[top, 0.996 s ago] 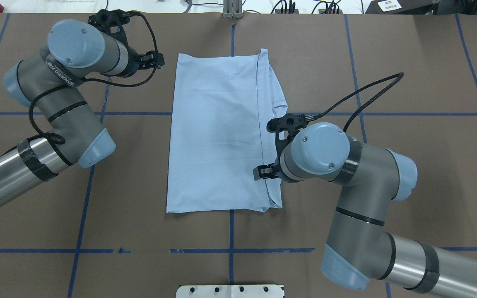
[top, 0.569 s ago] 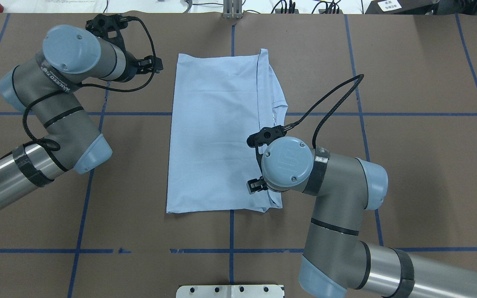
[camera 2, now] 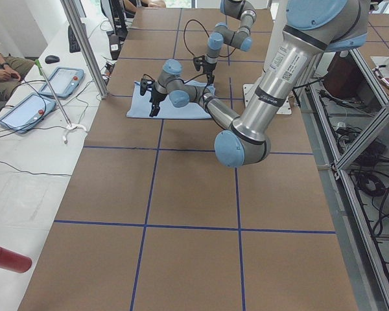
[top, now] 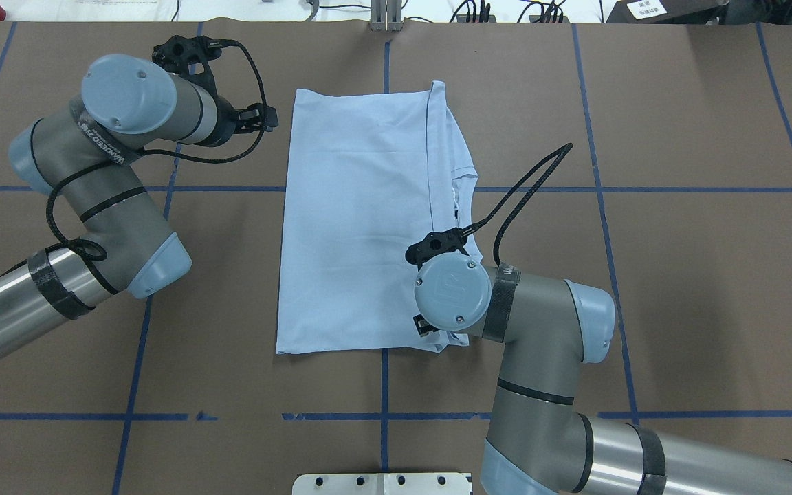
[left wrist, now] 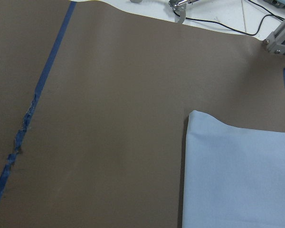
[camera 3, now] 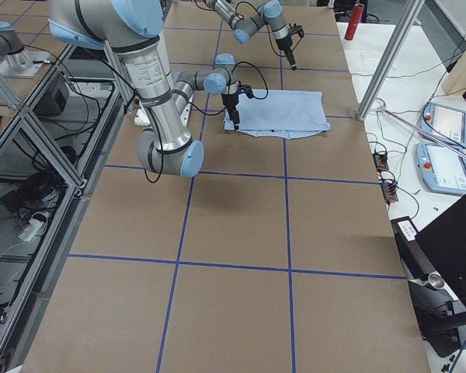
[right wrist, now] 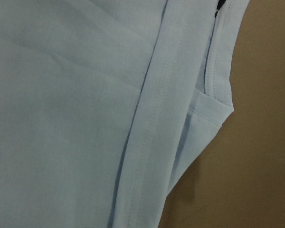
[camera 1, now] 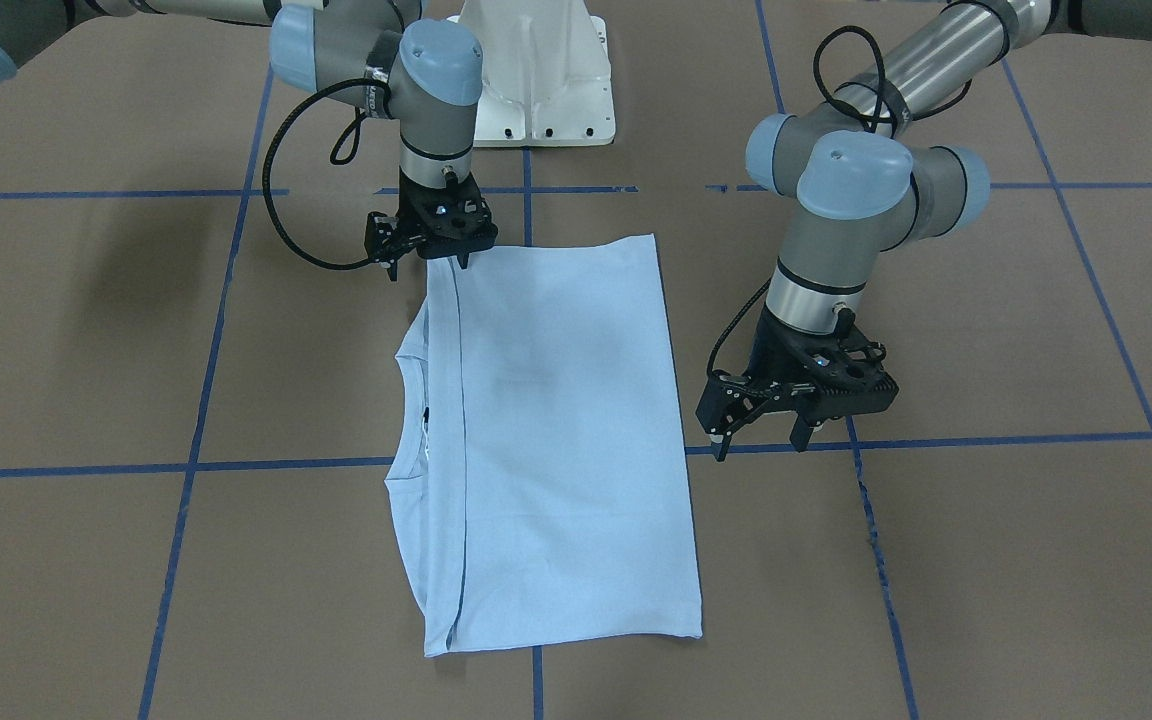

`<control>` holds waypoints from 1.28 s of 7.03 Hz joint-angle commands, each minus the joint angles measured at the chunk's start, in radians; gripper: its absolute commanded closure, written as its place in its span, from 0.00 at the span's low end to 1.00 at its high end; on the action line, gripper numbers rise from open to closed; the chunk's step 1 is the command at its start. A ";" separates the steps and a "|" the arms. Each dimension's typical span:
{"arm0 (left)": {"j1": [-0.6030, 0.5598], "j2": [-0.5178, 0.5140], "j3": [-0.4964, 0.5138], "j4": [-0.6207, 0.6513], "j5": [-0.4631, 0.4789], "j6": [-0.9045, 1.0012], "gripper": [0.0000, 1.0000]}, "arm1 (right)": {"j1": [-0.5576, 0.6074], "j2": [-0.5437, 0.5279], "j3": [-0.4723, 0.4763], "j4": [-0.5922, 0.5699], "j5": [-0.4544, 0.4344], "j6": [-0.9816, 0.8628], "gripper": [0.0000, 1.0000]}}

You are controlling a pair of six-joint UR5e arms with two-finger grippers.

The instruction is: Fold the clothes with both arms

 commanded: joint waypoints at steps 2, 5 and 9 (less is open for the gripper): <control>0.003 0.001 -0.003 0.000 0.000 0.000 0.00 | -0.015 0.004 -0.017 -0.001 -0.001 0.000 0.00; 0.003 0.001 0.000 -0.003 0.001 0.000 0.00 | -0.015 -0.006 -0.031 -0.002 0.001 -0.003 0.00; 0.009 0.000 0.000 -0.003 0.001 0.000 0.00 | 0.012 -0.015 -0.029 -0.024 0.010 -0.012 0.00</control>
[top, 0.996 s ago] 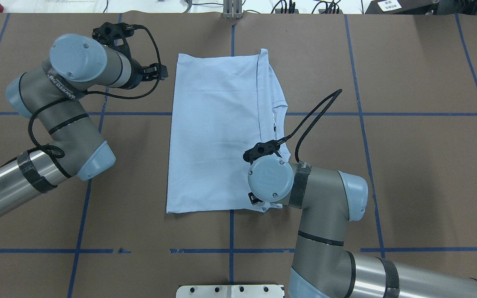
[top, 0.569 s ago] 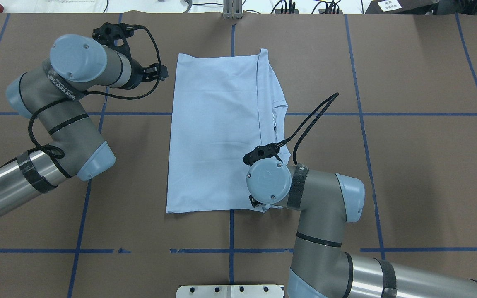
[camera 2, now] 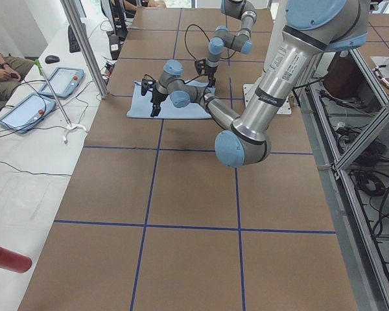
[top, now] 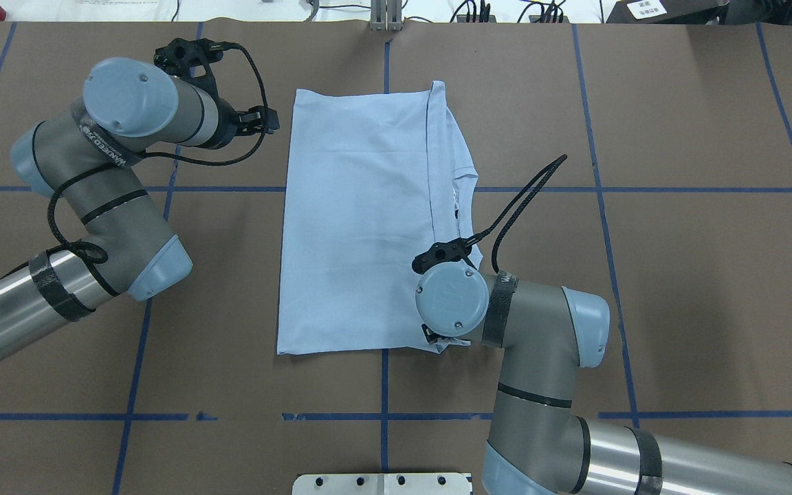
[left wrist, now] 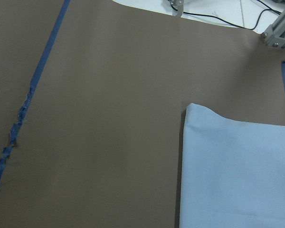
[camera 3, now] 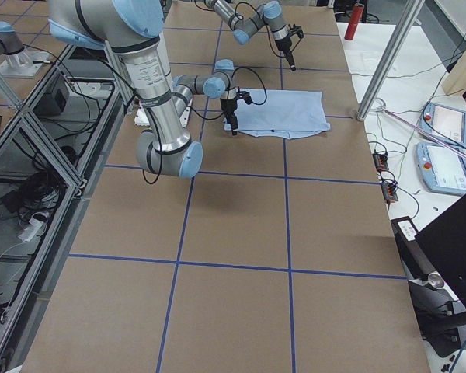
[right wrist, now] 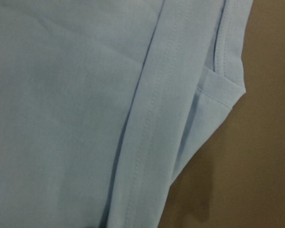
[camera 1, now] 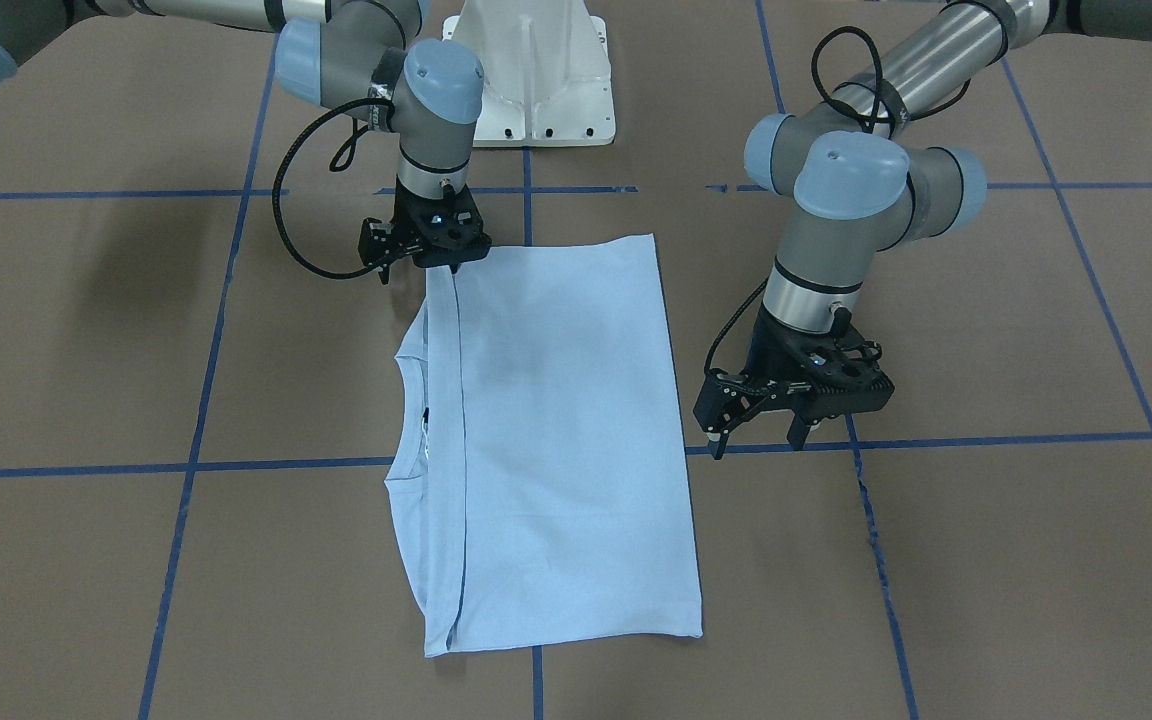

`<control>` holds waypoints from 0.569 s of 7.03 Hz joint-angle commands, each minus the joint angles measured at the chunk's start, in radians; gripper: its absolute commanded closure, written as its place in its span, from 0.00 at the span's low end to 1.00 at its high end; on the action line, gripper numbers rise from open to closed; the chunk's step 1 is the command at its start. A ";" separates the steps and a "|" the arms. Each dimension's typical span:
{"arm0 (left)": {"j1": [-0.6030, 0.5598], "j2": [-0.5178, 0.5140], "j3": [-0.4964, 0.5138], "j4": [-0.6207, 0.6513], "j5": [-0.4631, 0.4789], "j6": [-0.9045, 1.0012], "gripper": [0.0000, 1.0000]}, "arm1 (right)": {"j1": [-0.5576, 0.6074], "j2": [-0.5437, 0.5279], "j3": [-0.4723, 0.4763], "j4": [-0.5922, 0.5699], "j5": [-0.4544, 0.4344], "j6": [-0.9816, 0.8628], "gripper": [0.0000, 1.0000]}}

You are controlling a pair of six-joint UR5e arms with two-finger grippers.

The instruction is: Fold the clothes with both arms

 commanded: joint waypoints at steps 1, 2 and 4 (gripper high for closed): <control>0.004 -0.001 -0.001 0.000 0.000 0.000 0.00 | 0.029 -0.003 0.002 -0.010 0.006 -0.046 0.00; 0.004 -0.001 -0.001 0.000 0.000 0.000 0.00 | 0.041 -0.012 0.004 -0.009 0.008 -0.051 0.00; 0.011 -0.006 0.000 -0.002 0.000 -0.002 0.00 | 0.046 -0.035 0.004 -0.004 0.005 -0.069 0.00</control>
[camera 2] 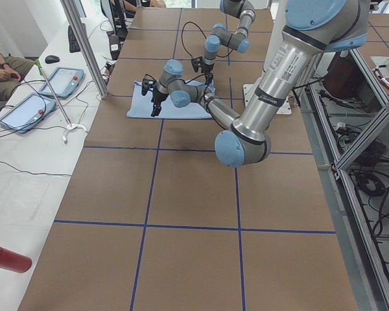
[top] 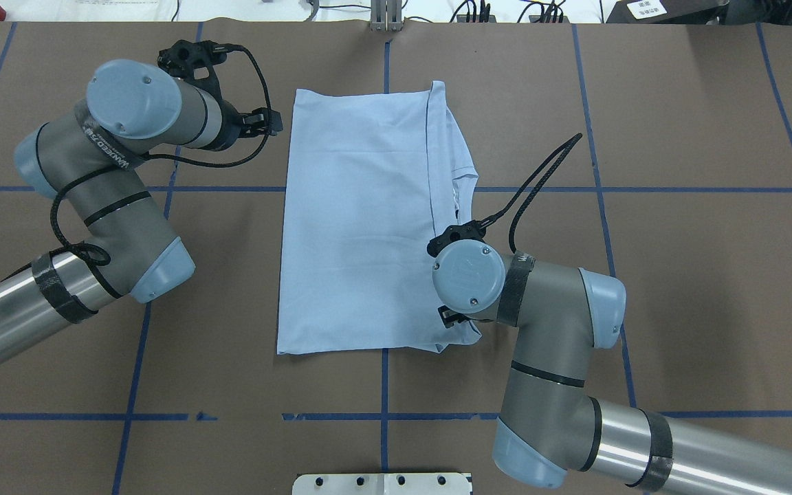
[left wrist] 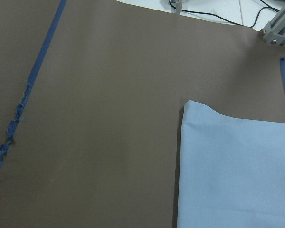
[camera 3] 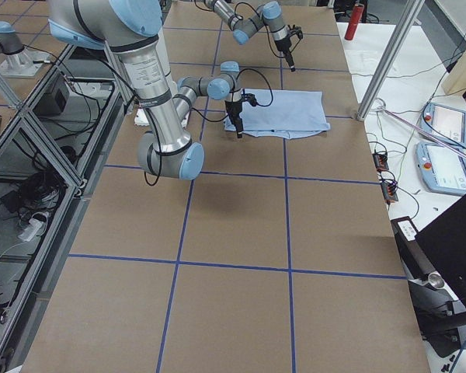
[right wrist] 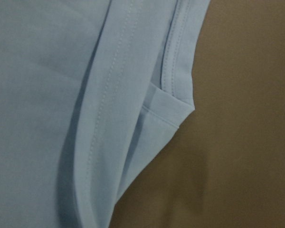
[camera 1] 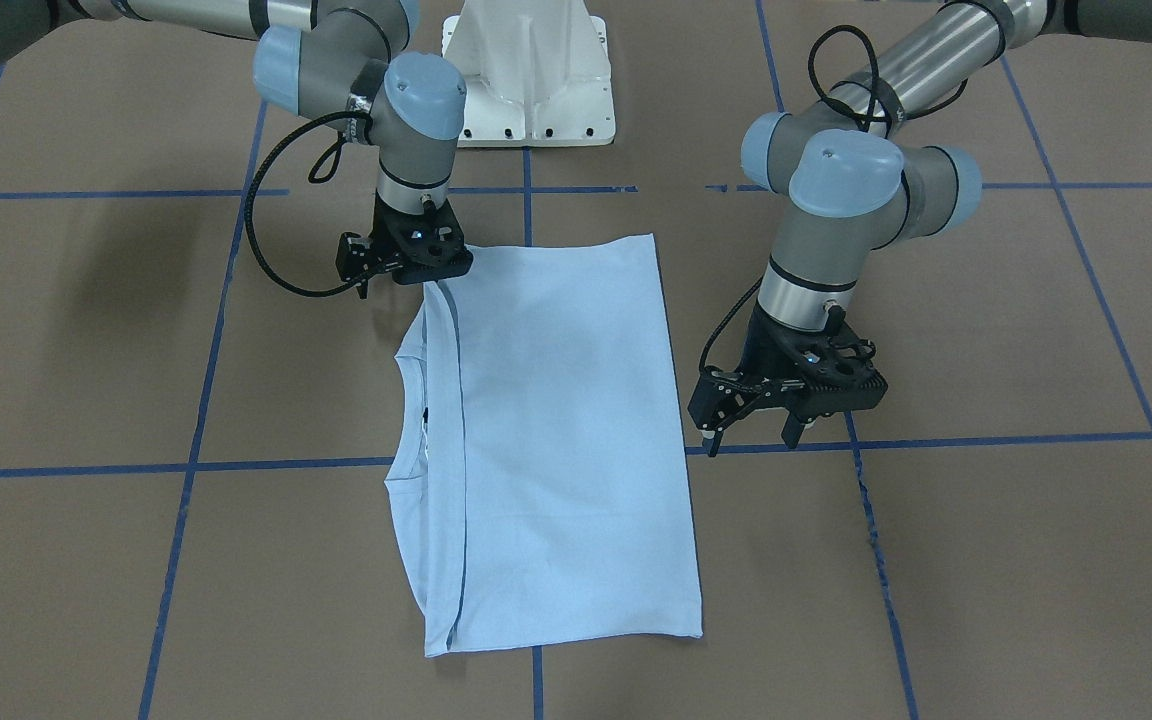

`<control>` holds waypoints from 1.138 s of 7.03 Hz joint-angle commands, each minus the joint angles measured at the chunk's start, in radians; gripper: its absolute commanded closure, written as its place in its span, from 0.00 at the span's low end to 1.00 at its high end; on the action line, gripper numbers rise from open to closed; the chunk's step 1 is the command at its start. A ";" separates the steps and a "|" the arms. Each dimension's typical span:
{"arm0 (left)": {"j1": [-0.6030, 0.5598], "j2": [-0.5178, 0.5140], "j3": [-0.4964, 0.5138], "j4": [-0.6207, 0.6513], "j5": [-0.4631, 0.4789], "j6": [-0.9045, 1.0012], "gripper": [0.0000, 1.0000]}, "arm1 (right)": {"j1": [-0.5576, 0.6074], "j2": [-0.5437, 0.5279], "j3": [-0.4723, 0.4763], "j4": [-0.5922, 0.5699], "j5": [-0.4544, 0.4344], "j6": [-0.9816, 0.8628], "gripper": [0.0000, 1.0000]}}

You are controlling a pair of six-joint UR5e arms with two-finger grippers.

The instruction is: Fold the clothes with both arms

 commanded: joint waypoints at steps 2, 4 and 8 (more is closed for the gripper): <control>0.007 -0.007 0.000 -0.001 0.000 0.000 0.00 | 0.038 -0.036 0.012 0.002 0.003 -0.029 0.00; 0.007 -0.008 -0.002 0.001 0.000 0.000 0.00 | 0.067 -0.054 0.016 0.002 0.006 -0.040 0.00; 0.007 -0.010 -0.005 0.001 -0.036 0.004 0.00 | 0.171 0.010 0.047 0.011 0.133 -0.086 0.00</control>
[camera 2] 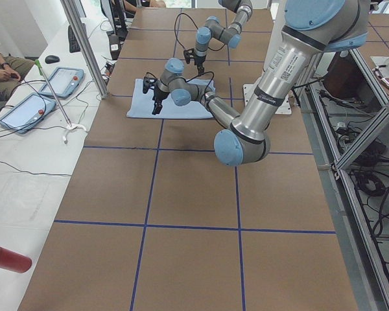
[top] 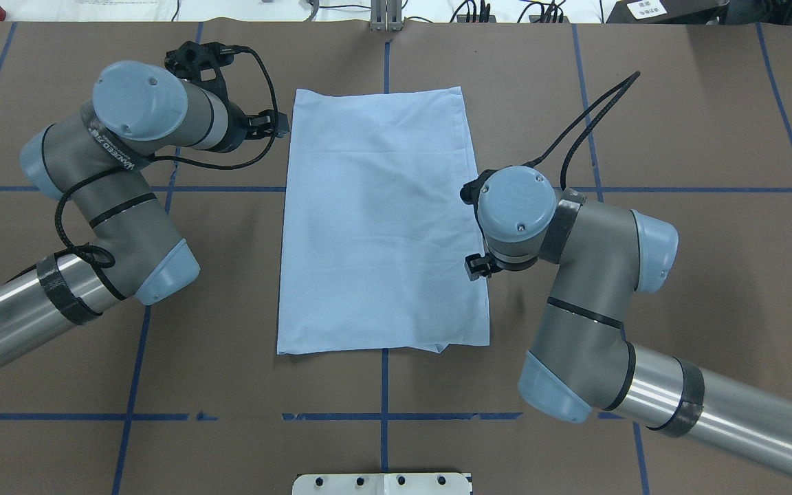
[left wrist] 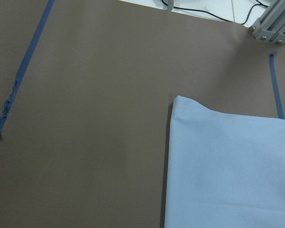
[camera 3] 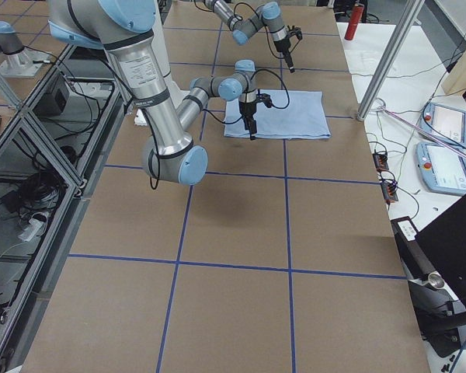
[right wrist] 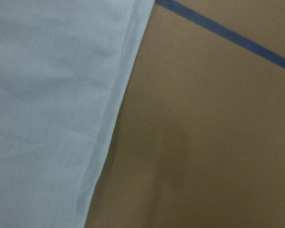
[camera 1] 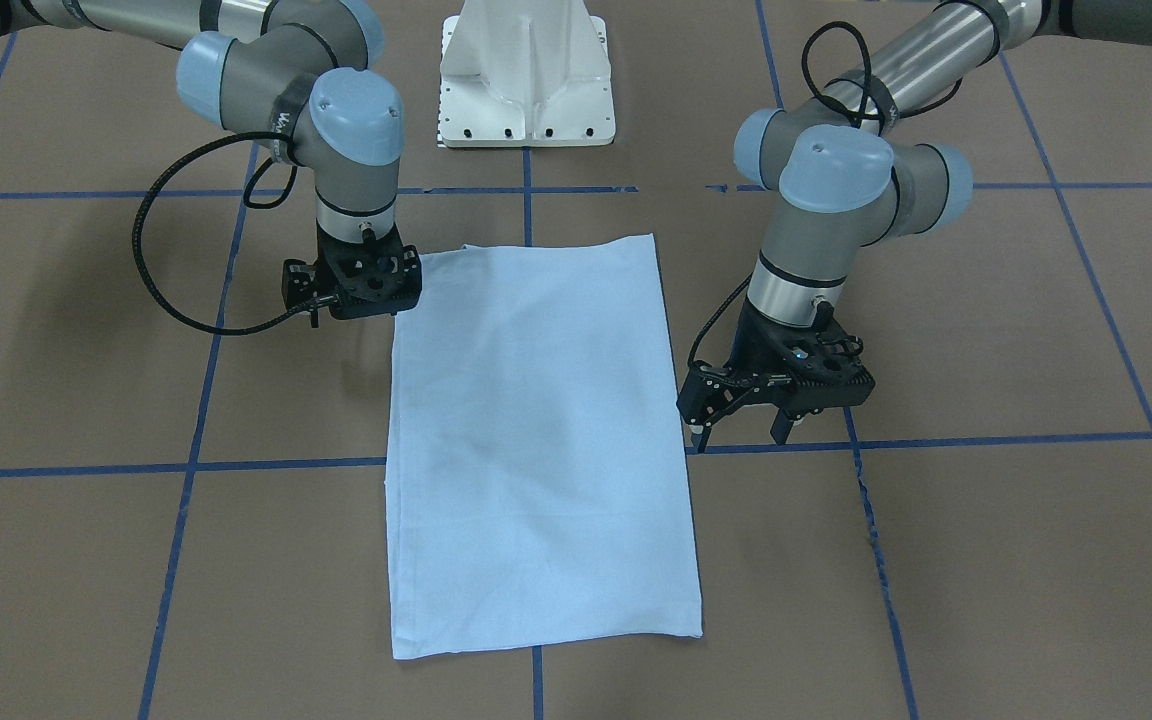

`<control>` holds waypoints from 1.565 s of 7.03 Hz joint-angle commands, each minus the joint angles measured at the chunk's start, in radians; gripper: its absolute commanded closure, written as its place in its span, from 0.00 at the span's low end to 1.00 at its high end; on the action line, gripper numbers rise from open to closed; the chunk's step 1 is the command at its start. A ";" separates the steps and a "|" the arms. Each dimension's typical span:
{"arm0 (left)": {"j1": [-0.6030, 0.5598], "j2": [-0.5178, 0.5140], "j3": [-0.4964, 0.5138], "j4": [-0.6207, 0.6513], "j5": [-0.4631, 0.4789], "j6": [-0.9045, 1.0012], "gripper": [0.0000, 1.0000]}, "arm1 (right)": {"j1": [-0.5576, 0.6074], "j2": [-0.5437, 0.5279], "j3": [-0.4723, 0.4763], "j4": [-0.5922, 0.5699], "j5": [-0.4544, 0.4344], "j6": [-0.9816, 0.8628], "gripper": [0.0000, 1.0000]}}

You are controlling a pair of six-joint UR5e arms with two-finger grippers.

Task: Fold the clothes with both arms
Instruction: 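Move both grippers to the shirt's edge nearest the robot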

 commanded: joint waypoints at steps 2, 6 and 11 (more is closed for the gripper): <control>0.006 0.046 -0.079 0.009 -0.271 -0.071 0.00 | 0.028 0.017 0.082 0.014 0.065 -0.005 0.00; 0.245 0.122 -0.225 0.076 -0.121 -0.528 0.00 | 0.032 -0.076 0.243 0.081 0.246 0.197 0.00; 0.423 0.132 -0.310 0.385 0.036 -0.682 0.00 | 0.029 -0.076 0.246 0.089 0.242 0.280 0.00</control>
